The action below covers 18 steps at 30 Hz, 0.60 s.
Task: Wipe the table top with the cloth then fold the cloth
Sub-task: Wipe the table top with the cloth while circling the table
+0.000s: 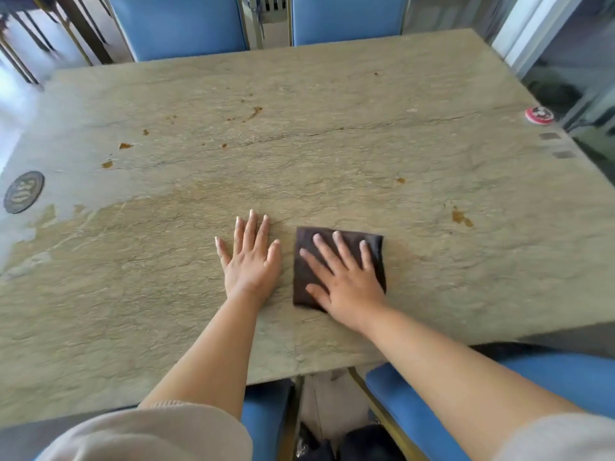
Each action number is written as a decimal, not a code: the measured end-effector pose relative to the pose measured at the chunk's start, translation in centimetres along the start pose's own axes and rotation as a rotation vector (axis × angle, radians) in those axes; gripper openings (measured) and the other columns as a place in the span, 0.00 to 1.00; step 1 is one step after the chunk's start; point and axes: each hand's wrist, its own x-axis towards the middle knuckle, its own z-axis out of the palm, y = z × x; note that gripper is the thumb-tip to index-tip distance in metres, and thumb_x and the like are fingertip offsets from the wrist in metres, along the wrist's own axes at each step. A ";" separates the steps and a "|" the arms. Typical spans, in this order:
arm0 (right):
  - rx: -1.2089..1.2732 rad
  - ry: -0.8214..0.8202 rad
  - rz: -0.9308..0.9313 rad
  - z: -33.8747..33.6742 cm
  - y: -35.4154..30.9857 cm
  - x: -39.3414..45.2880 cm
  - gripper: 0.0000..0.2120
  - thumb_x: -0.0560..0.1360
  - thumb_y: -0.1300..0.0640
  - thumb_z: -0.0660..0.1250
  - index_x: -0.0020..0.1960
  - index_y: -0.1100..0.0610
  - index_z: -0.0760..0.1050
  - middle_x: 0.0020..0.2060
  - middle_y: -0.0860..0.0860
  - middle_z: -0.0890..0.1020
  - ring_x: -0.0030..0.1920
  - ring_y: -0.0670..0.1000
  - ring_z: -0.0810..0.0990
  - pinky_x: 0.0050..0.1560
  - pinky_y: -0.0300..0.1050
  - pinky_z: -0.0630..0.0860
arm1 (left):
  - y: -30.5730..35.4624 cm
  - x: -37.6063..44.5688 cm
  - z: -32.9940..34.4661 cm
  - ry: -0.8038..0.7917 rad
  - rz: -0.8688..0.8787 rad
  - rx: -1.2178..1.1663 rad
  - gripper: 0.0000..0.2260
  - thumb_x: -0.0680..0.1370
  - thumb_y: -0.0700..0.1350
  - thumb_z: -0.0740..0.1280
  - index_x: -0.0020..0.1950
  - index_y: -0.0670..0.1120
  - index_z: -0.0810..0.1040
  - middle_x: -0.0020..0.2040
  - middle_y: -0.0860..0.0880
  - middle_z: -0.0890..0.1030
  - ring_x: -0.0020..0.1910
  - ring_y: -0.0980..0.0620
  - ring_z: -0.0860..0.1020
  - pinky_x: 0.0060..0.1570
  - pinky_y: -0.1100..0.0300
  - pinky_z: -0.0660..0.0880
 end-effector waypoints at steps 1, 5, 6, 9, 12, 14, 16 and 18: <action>-0.021 -0.028 -0.180 0.4 -0.8 -1.9 0.30 0.76 0.36 0.39 0.77 0.41 0.44 0.78 0.47 0.44 0.77 0.56 0.38 0.71 0.67 0.38 | 0.2 0.1 -0.2 -0.015 -0.016 -0.014 0.26 0.81 0.58 0.45 0.79 0.57 0.50 0.80 0.58 0.43 0.77 0.57 0.37 0.73 0.44 0.32; -0.088 -0.132 -0.628 -0.1 3.8 -6.1 0.28 0.78 0.35 0.45 0.76 0.37 0.44 0.77 0.43 0.44 0.77 0.52 0.37 0.71 0.61 0.32 | 2.4 -0.6 -0.5 -0.022 -0.057 -0.085 0.24 0.82 0.57 0.48 0.78 0.55 0.56 0.80 0.56 0.47 0.78 0.54 0.39 0.73 0.43 0.31; -0.083 -0.142 -0.638 -0.4 5.6 -6.1 0.28 0.78 0.34 0.44 0.76 0.37 0.44 0.77 0.42 0.43 0.77 0.52 0.37 0.71 0.60 0.32 | 3.5 -1.1 -0.4 -0.013 -0.046 -0.100 0.24 0.82 0.56 0.49 0.78 0.55 0.57 0.80 0.56 0.48 0.78 0.54 0.40 0.73 0.44 0.32; -0.062 -0.063 -0.311 -0.9 9.0 -4.5 0.30 0.75 0.31 0.38 0.76 0.36 0.42 0.77 0.42 0.42 0.77 0.52 0.38 0.72 0.62 0.36 | 7.2 -2.9 0.9 -0.016 0.012 -0.156 0.23 0.83 0.54 0.49 0.78 0.54 0.58 0.80 0.57 0.51 0.78 0.57 0.41 0.73 0.45 0.32; -0.038 -0.099 -0.014 -1.5 9.2 -3.5 0.33 0.71 0.30 0.31 0.74 0.37 0.33 0.76 0.44 0.34 0.75 0.53 0.31 0.71 0.66 0.34 | 10.2 -4.0 2.5 -0.007 -0.002 -0.171 0.22 0.83 0.54 0.48 0.78 0.56 0.57 0.79 0.57 0.51 0.78 0.56 0.40 0.73 0.44 0.32; -0.066 -0.136 -0.241 -1.5 10.9 -4.6 0.32 0.72 0.31 0.33 0.75 0.37 0.35 0.76 0.44 0.34 0.75 0.54 0.31 0.70 0.67 0.33 | 11.6 -4.2 3.2 0.021 -0.054 -0.174 0.22 0.82 0.54 0.48 0.77 0.56 0.57 0.79 0.58 0.52 0.78 0.55 0.41 0.73 0.42 0.33; -0.103 -0.105 -0.513 -1.5 15.1 -6.6 0.30 0.75 0.31 0.40 0.76 0.36 0.42 0.77 0.44 0.41 0.76 0.54 0.37 0.70 0.67 0.34 | 13.0 -3.9 3.7 0.043 -0.059 -0.161 0.22 0.82 0.54 0.49 0.77 0.56 0.58 0.79 0.59 0.52 0.78 0.56 0.42 0.73 0.41 0.33; -0.111 -0.069 -0.504 -1.1 20.2 -8.3 0.29 0.76 0.31 0.43 0.75 0.35 0.44 0.78 0.42 0.45 0.77 0.53 0.39 0.69 0.69 0.38 | 14.9 -3.3 4.2 0.034 -0.017 -0.138 0.22 0.82 0.54 0.50 0.78 0.57 0.57 0.79 0.59 0.52 0.78 0.58 0.43 0.73 0.41 0.33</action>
